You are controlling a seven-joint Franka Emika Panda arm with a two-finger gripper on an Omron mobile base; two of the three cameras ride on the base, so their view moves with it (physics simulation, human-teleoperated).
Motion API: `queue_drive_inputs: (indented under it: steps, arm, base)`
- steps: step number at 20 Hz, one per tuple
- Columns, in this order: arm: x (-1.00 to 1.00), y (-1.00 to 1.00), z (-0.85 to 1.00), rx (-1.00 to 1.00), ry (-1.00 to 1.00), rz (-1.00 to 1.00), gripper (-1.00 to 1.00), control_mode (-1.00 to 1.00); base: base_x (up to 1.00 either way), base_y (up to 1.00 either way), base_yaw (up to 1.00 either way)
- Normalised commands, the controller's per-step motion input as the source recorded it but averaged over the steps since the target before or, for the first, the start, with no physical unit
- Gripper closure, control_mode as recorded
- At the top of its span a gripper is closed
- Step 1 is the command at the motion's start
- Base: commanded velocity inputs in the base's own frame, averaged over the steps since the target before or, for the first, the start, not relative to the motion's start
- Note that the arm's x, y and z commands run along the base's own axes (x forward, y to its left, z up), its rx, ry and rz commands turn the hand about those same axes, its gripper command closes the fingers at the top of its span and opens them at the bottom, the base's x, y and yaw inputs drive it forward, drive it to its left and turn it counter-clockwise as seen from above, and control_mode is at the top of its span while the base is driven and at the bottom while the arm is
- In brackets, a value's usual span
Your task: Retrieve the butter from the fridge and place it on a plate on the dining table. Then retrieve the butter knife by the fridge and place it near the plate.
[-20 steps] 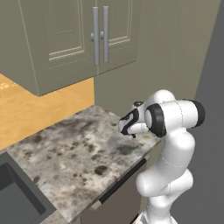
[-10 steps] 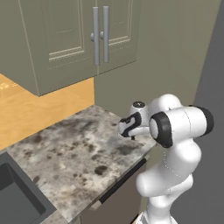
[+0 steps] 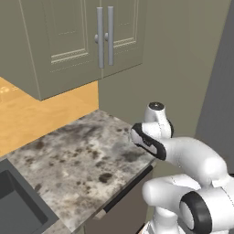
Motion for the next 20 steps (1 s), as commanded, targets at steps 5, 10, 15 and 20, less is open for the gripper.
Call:
queue_drive_inputs:
  steps: [5, 10, 15, 20]
  arm:
    - [-0.66, -0.01, 0.99, -0.04, 0.01, -0.01, 1.00, -1.00]
    - [-0.35, -0.08, 0.79, -0.02, 0.07, 0.00, 1.00, -1.00]
    - [-0.44, -0.11, 0.52, 0.00, 0.09, 0.00, 1.00, -1.00]
    - [-0.38, -0.01, 0.16, -0.01, 0.02, 0.00, 1.00, -1.00]
  base:
    - [0.00, 0.00, 0.00]
    - [0.00, 0.00, 0.00]
    - [0.00, 0.00, 0.00]
    - [0.00, 0.00, 0.00]
